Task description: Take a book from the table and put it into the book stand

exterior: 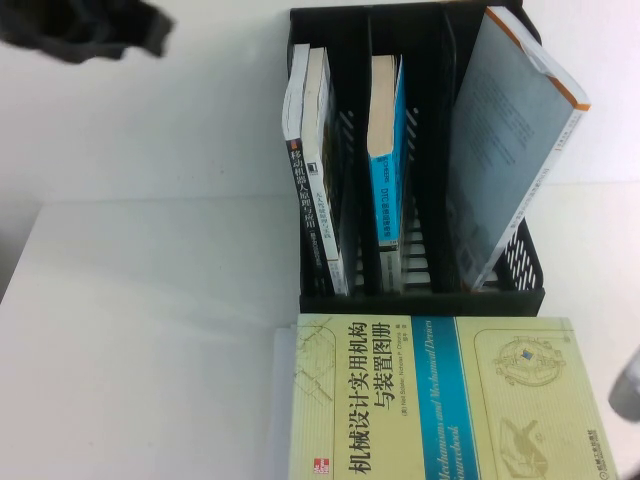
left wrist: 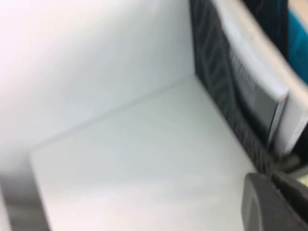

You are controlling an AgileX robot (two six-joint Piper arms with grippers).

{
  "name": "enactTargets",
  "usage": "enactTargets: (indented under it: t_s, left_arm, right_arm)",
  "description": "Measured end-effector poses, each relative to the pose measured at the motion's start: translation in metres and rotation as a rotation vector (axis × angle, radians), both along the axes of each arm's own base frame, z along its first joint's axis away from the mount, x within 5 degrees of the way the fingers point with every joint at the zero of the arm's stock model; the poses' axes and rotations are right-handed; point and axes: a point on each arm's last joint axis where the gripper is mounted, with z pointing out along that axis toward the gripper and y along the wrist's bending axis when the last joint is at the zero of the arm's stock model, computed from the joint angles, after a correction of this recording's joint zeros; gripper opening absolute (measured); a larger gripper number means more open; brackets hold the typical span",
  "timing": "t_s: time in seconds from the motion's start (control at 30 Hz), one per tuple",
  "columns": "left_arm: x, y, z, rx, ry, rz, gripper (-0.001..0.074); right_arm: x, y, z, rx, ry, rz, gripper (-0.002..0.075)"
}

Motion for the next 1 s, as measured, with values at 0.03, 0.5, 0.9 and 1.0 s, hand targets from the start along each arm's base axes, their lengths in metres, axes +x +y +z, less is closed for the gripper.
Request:
enactTargets:
  t_s: [0.03,0.5,0.9,1.0]
  left_arm:
    - [-0.008,0.006,0.003,0.002,0.01,0.021,0.0004]
    - [-0.132,0.07,-0.016,-0.207,-0.194,0.097,0.0001]
    - [-0.161,0.075,-0.133,-0.363,-0.345,0.007,0.0001]
    - [-0.156,0.072,-0.151,-0.365,-0.345,0.0,0.0001]
  right_arm:
    - [-0.003,-0.005,-0.003,-0.069,0.049,-0.013,-0.0001]
    - [-0.005,-0.065,0.042,-0.368,-0.333,-0.572,-0.0001]
    - [-0.057,-0.072,0.022,-0.028,-0.568,-0.641,-0.0001]
    - [-0.067,-0.074,0.0,-0.022,-0.544,-0.642,-0.0001]
